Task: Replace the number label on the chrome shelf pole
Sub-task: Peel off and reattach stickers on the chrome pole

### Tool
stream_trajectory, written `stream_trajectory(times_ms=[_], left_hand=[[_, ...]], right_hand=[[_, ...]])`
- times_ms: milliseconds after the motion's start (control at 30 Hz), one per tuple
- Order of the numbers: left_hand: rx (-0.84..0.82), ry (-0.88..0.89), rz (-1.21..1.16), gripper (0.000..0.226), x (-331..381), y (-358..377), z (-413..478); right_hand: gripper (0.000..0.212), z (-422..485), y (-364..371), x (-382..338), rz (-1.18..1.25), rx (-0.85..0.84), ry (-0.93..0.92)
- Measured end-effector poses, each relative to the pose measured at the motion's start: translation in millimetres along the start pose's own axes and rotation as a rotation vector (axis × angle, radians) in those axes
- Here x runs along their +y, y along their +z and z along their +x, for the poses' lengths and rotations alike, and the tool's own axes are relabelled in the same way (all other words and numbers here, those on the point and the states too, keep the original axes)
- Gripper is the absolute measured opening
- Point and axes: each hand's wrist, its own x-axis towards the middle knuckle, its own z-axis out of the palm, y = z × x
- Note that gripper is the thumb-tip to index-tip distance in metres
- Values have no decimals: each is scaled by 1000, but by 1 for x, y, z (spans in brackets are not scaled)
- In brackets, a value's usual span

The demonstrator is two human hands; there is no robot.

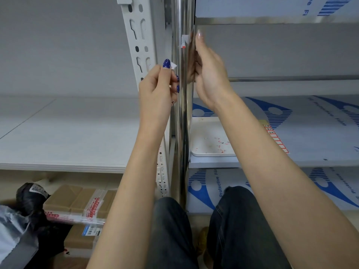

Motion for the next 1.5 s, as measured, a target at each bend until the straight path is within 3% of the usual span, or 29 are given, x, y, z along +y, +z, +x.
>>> stream_trajectory(times_ms=[167, 333, 600, 1000, 1267, 1500], left_hand=[[-46, 4, 23, 36, -7, -7, -18], [-145, 30, 66, 35, -15, -6, -32], [-151, 4, 107, 36, -17, -8, -47], [-166, 35, 297, 33, -33, -18, -50], [-257, 142, 452, 39, -27, -14, -51], [-244, 282, 635, 34, -28, -13, -52]], right_hand=[[16, -56, -19, 12, -126, 178, -54], [19, -89, -15, 12, 56, -45, 162], [17, -94, -18, 14, 179, 3, 247], [11, -104, -31, 17, -43, 46, 254], [11, -107, -38, 13, -496, 74, 60], [18, -114, -38, 14, -575, 62, -19]])
